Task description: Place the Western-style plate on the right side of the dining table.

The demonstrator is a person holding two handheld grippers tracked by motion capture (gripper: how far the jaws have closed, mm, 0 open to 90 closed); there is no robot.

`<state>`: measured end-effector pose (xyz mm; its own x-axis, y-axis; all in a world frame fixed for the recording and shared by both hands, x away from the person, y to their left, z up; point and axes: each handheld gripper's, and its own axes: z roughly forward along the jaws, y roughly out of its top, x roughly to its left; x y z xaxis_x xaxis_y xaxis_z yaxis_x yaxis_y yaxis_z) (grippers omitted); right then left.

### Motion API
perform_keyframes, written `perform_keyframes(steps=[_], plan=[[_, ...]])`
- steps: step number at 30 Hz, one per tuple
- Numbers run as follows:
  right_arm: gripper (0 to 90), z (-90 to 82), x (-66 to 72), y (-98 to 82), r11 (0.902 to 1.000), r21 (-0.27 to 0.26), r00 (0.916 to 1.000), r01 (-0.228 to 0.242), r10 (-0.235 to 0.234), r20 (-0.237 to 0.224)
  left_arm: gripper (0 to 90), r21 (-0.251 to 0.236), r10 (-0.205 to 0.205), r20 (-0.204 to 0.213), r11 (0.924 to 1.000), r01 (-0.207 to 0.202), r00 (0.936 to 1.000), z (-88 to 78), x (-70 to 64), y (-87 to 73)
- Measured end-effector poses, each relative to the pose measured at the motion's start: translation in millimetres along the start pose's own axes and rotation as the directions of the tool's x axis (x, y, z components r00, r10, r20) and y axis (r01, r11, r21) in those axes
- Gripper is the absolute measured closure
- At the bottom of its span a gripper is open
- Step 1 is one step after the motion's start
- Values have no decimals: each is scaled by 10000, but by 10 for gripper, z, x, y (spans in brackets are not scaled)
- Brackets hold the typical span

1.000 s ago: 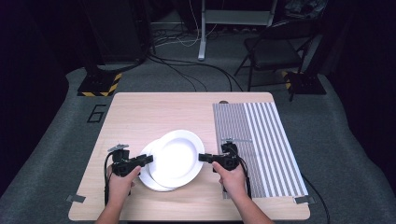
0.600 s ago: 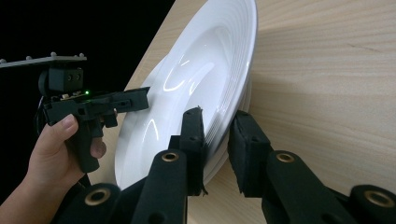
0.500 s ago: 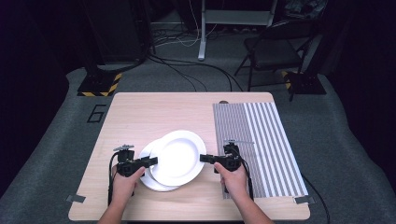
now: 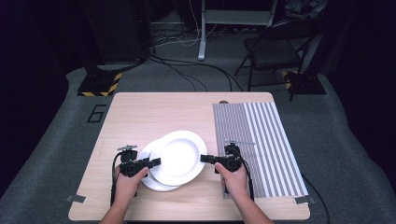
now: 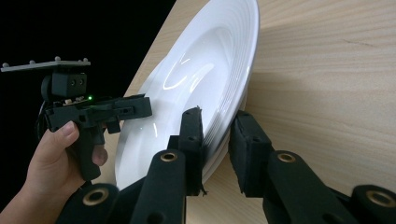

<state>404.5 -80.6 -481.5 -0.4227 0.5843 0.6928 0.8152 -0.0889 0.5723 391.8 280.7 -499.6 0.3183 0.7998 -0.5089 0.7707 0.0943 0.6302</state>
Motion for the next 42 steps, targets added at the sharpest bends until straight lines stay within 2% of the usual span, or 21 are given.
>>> perform_keyframes(steps=[1,2,4,6,8,9,11,13,15,16,17,18,25,27,30,35,39,42], plan=[[751,0,0,0,10000,0,10000,0,0,0,473,0,0,0,10000,0,10000,0,0,0],[750,0,10,-2,10000,-23,10000,28,-27,70,473,-30,-171,-59,9999,170,9998,-7,-27,-3],[748,0,17,-3,10000,-29,9999,73,-73,113,473,-33,-115,-141,9999,114,9998,-9,-36,-2],[741,1,42,-7,9996,-80,9990,285,-282,345,472,-71,58,-368,10000,-61,9993,-11,-59,-7],[737,2,52,-7,9993,-86,9984,359,-355,436,473,-121,-21,-394,9999,16,9992,-13,-73,-10],[728,5,76,-10,9986,-131,9962,515,-505,709,474,-148,-20,-372,9999,14,9993,-29,-80,-11],[714,12,102,-16,9972,-141,9927,733,-716,972,474,-241,-102,-338,9997,94,9994,-43,-87,-14],[688,22,149,-28,9943,-172,9846,1053,-1018,1420,474,-131,-22,-336,9999,17,9994,-57,-89,-17],[626,43,203,-35,9918,-184,9783,1268,-1220,1677,475,-203,-98,-450,9998,89,9989,-59,-115,-27],[626,43,203,-35,9918,-184,9783,1268,-1220,1677,475,-203,-98,-450,9998,89,9989,-59,-115,-27],[564,65,254,-38,9915,-116,9745,1294,-1250,1863,475,-192,21,-561,9998,-32,9984,-71,-128,-34],[545,76,274,-38,9911,-93,9723,1331,-1288,1948,475,-226,-59,-583,9997,46,9983,-74,-142,-39],[482,135,354,-45,9876,-20,9538,1573,-1514,2595,476,-290,-17,-676,9996,-3,9977,-102,-166,-52],[462,158,385,-56,9865,-27,9453,1637,-1561,2864,476,-410,-31,-796,9992,-2,9968,-109,-197,-63],[405,184,416,-77,9815,11,9361,1916,-1831,3003,476,-445,54,-866,9990,-93,9962,-125,-222,-71],[337,220,437,-96,9812,52,9338,1929,-1852,3061,477,-565,129,-1048,9982,-189,9944,-147,-274,-83],[336,248,451,-111,9776,124,9214,2100,-2022,3320,477,-629,159,-1189,9977,-235,9928,-166,-319,-95],[336,271,472,-120,9771,183,9101,2119,-2042,3606,477,-695,346,-1393,9966,-447,9896,-173,-358,-100]])
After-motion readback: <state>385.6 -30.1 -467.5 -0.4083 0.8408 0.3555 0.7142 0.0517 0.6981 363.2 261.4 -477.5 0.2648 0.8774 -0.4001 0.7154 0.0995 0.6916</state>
